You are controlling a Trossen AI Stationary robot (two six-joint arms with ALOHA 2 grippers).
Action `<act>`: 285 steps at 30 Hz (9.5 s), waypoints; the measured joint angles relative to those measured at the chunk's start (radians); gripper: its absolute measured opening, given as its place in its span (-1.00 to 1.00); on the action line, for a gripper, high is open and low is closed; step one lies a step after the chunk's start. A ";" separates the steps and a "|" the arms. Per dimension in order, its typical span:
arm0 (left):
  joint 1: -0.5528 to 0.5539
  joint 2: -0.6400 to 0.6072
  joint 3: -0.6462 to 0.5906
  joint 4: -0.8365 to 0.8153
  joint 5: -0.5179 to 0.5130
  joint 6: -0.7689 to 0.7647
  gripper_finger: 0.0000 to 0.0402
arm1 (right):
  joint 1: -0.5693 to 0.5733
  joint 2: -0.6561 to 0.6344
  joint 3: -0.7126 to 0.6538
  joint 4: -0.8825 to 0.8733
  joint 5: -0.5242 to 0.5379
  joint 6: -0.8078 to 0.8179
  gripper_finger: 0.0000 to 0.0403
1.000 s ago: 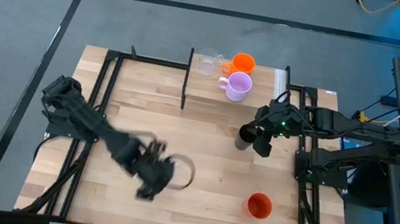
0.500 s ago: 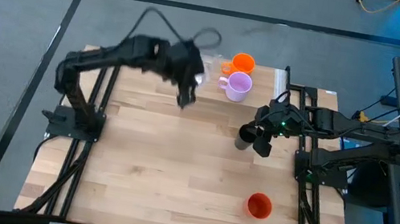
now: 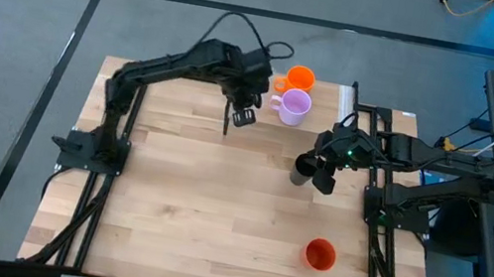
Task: Stack small to large cups/mugs on shelf
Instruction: Align the transparent mug with the other transparent mug on the shelf, then adjust the purple mug on the shelf, then put the black cup on the shelf
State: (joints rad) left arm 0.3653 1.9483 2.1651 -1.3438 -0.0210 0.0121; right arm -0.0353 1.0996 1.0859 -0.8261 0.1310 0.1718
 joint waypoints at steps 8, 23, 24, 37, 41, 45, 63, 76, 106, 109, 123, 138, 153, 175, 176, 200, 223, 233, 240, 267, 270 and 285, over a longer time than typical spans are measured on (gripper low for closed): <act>0.000 0.076 0.067 -0.060 -0.034 0.028 -1.00 | 0.000 0.000 0.000 -0.002 0.000 0.002 -0.46; 0.012 0.119 0.068 -0.010 -0.012 0.047 -1.00 | 0.000 0.000 0.000 -0.006 -0.001 0.007 -0.46; 0.012 0.125 0.068 -0.017 -0.006 0.047 -1.00 | 0.000 0.000 0.000 -0.007 -0.001 0.007 -0.46; 0.012 0.137 0.068 -0.011 -0.003 0.050 -0.92 | 0.000 -0.001 0.000 -0.008 -0.002 0.006 -0.46; 0.012 0.137 0.068 -0.014 -0.018 0.046 -0.83 | 0.000 -0.001 0.000 -0.008 -0.002 0.007 -0.46; 0.014 0.137 0.068 -0.014 -0.034 0.045 -0.76 | 0.000 -0.001 0.000 -0.009 -0.002 0.007 -0.46; -0.001 0.107 0.181 0.023 -0.118 0.048 -0.61 | 0.000 -0.001 0.000 -0.009 -0.002 0.007 -0.46; 0.006 -0.004 0.165 -0.227 -0.126 -0.097 -0.57 | 0.000 0.000 0.000 -0.016 -0.011 0.010 -0.46; 0.040 0.008 -0.118 -0.007 -0.127 -0.028 -0.58 | 0.000 0.000 0.000 -0.016 -0.011 0.008 -0.46; 0.040 0.008 -0.118 0.018 -0.127 -0.027 -0.58 | 0.000 0.000 0.000 -0.016 -0.011 0.007 -0.46; 0.025 -0.001 0.003 -0.234 -0.122 -0.112 -0.58 | 0.000 0.000 0.000 -0.015 0.032 0.050 -0.46; -0.146 -0.146 -0.082 -0.228 -0.125 -0.123 -0.58 | -0.169 0.114 0.000 -0.102 0.311 0.189 -0.46; -0.182 -0.169 -0.162 -0.227 -0.164 -0.141 -0.58 | -0.278 0.167 0.000 0.038 0.321 0.129 -0.46; -0.182 -0.169 -0.168 -0.227 -0.199 -0.144 -0.58 | -0.302 0.167 0.000 0.181 0.294 0.056 -0.46; -0.182 -0.169 -0.168 -0.227 -0.199 -0.144 -0.58 | -0.302 0.167 0.000 0.178 0.294 0.052 -0.46; -0.333 -0.345 -0.381 -0.194 -0.214 -0.294 -0.58 | 0.071 -0.037 0.046 -0.270 0.166 0.374 -0.46; -0.525 -0.744 -1.156 0.678 -0.311 -0.398 -0.58 | 0.128 -0.003 -0.027 -0.180 0.077 0.424 -0.41; -0.564 -0.745 -1.246 0.833 -0.313 -0.406 -0.58 | 0.128 0.076 -0.027 -0.170 0.062 0.424 0.05; -0.593 -0.745 -1.281 0.882 -0.351 -0.404 -0.58 | 0.128 0.111 -0.027 -0.139 0.030 0.276 0.09; -0.595 -0.745 -1.438 1.010 -0.436 -0.568 -0.58 | 0.128 0.407 -0.027 -0.126 0.127 0.114 -0.15; -0.595 -0.745 -1.440 1.010 -0.436 -0.581 -0.58 | 0.128 0.407 -0.027 -0.125 0.114 0.140 -0.45; -0.595 -0.745 -1.440 1.019 -0.440 -0.582 -0.58 | 0.133 0.405 0.371 -0.560 0.209 0.143 -0.96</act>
State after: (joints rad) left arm -0.2298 1.2037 0.7246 -0.3248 -0.4606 -0.5697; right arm 0.0975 1.5043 1.4570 -1.3864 0.3402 0.3148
